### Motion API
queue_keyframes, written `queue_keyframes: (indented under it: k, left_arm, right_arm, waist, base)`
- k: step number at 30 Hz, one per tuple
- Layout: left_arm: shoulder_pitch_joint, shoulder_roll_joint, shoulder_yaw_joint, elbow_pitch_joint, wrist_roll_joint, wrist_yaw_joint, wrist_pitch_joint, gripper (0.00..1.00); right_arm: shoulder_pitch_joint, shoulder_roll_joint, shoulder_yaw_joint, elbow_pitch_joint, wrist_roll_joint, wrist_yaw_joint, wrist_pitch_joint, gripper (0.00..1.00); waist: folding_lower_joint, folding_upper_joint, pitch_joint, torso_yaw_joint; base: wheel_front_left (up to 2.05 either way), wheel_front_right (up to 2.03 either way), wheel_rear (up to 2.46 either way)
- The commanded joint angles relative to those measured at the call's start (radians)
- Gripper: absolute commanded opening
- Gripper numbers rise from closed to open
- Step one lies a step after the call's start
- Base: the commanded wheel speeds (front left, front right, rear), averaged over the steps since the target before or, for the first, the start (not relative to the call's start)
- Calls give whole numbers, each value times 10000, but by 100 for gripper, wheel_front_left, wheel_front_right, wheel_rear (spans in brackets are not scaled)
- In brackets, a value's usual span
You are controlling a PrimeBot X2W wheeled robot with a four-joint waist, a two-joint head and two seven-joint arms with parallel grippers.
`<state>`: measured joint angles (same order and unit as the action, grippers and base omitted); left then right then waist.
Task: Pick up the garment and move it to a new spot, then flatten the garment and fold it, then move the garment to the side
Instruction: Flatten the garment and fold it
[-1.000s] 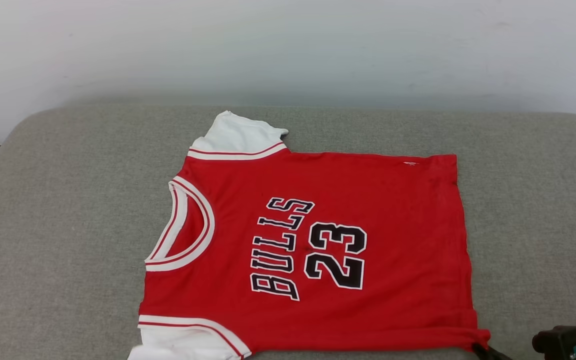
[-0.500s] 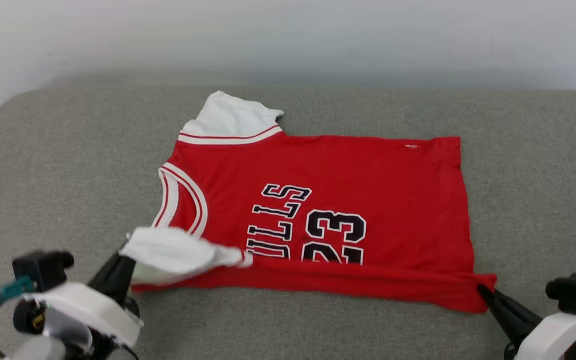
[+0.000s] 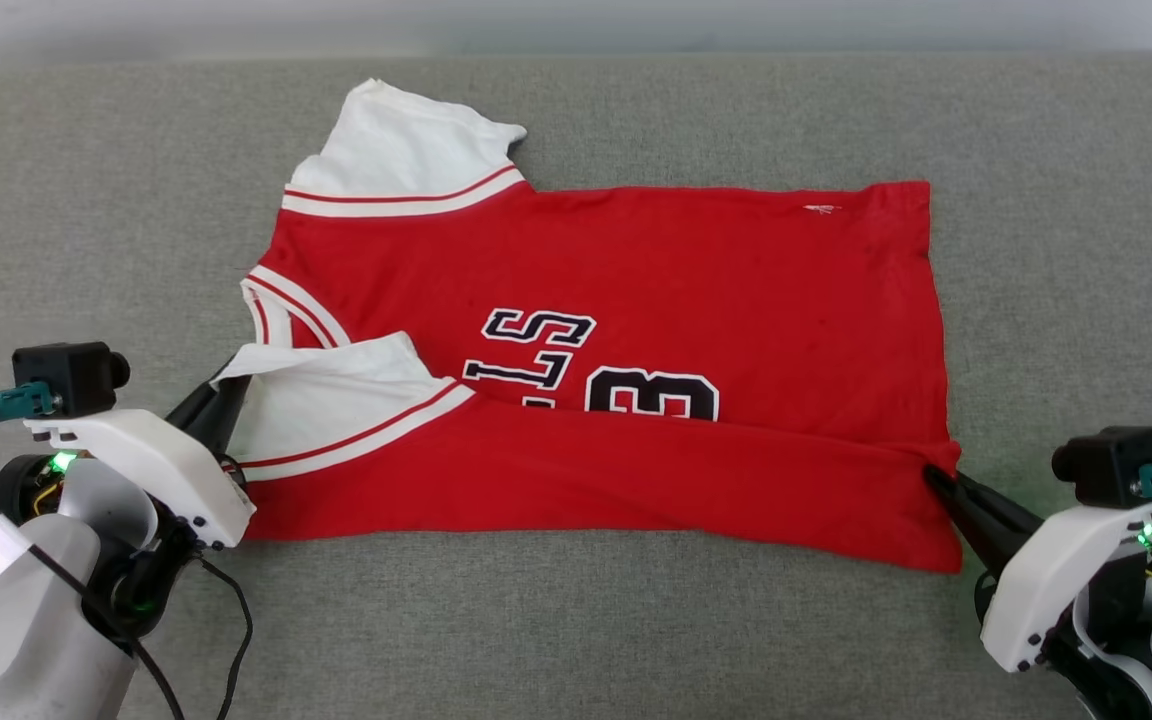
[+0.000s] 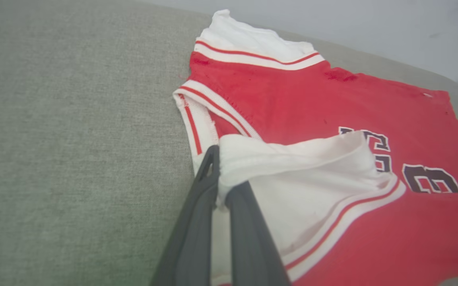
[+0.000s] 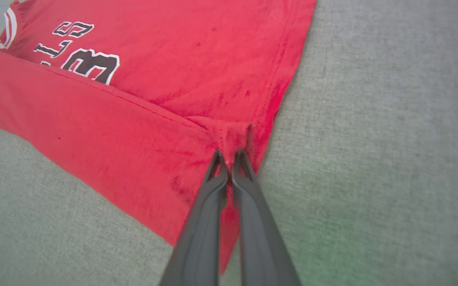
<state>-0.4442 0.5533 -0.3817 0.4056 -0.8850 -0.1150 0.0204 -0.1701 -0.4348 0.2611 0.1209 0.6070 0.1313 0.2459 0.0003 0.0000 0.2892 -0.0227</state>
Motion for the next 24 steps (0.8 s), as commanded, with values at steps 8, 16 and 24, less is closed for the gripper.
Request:
queue_keyframes:
  k: [8, 16, 24]
  left_arm:
    - [-568, -309, -566, 2030, -267, -129, -215, 0]
    - [-872, -314, -1320, 2463, -742, -148, -651, 100]
    - [-1101, 364, -2099, 1821, -1125, -150, -388, 100]
  right_arm:
    - [-696, 140, 398, 998, -255, -13, 109, 0]
    - [-539, 285, 260, 932, -55, -11, -211, 60]
    - [213, 265, -340, -4, -122, -10, -341, 100]
  waist:
    - [-3, 0, 346, -101]
    - [-3, 0, 75, 71]
    - [-3, 0, -815, 345]
  base:
    - [0, 0, 0]
    - [0, 0, 0]
    - [0, 0, 0]
